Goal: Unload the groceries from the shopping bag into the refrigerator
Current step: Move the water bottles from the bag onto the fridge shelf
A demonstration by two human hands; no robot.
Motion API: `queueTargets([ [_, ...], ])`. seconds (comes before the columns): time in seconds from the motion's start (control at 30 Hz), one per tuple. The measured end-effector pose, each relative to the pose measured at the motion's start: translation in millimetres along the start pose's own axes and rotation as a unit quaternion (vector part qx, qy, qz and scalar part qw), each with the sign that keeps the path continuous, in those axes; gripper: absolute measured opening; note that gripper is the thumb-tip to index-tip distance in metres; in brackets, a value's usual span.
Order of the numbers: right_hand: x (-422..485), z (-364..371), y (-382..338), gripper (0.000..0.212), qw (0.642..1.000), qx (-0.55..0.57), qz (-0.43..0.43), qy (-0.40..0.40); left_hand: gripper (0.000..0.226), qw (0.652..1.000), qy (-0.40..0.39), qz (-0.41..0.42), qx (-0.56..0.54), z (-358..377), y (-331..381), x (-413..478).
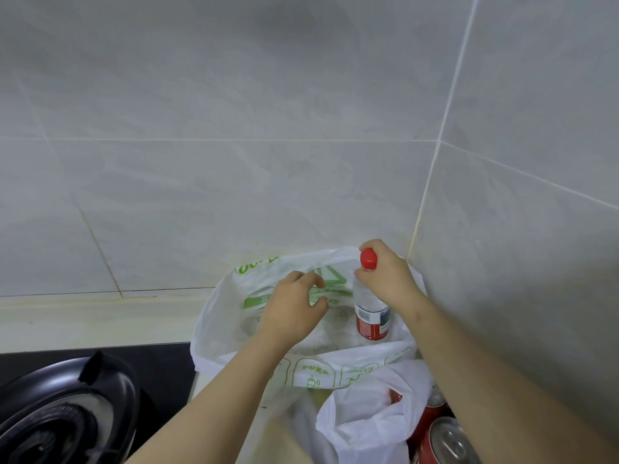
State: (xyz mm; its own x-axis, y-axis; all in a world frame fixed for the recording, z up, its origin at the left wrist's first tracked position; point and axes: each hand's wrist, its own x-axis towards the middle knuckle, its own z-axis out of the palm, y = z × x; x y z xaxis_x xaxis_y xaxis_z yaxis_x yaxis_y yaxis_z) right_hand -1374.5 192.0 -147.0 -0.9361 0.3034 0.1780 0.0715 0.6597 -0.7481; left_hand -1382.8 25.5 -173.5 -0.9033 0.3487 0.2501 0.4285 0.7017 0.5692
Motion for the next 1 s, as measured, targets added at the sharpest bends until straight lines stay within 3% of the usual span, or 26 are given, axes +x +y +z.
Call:
queueTargets([
  [0.2, -12, -2, -11, 0.025, 0.987, -0.137, -0.018, -0.077, 0.027, 1.000, 0.009, -0.028, -0.007, -7, -6, -10],
  [0.43, -26, -2, -19, 0.027, 0.987, -0.155, -0.005, -0.031, 0.026, 0.999, 0.016, -0.036, -0.036, -18, -6, -22],
  [0.57, -35, -10, -33, 0.032, 0.996, -0.088, -0.012, 0.013, 0.024, 0.997, 0.039, -0.039, -0.060, -28, -2, -26],
  [0.73, -49, -27, -61, 0.029, 0.990, 0.082, -0.042, 0.104, 0.024, 0.988, 0.086, -0.046, -0.116, -43, 5, -36],
  [0.83, -62, -29, -78, 0.026, 0.970, 0.192, -0.050, 0.141, 0.049, 0.989, 0.119, 0.005, -0.090, -56, 8, -48],
  [0.93, -81, -26, -95, 0.019, 0.954, 0.264, -0.056, 0.128, 0.084, 0.989, 0.135, 0.062, -0.028, -72, 8, -62],
  [1.0, -97, -22, -108, 0.018, 0.938, 0.322, -0.054, 0.114, 0.095, 0.987, 0.147, 0.068, 0.013, -84, 6, -74],
])
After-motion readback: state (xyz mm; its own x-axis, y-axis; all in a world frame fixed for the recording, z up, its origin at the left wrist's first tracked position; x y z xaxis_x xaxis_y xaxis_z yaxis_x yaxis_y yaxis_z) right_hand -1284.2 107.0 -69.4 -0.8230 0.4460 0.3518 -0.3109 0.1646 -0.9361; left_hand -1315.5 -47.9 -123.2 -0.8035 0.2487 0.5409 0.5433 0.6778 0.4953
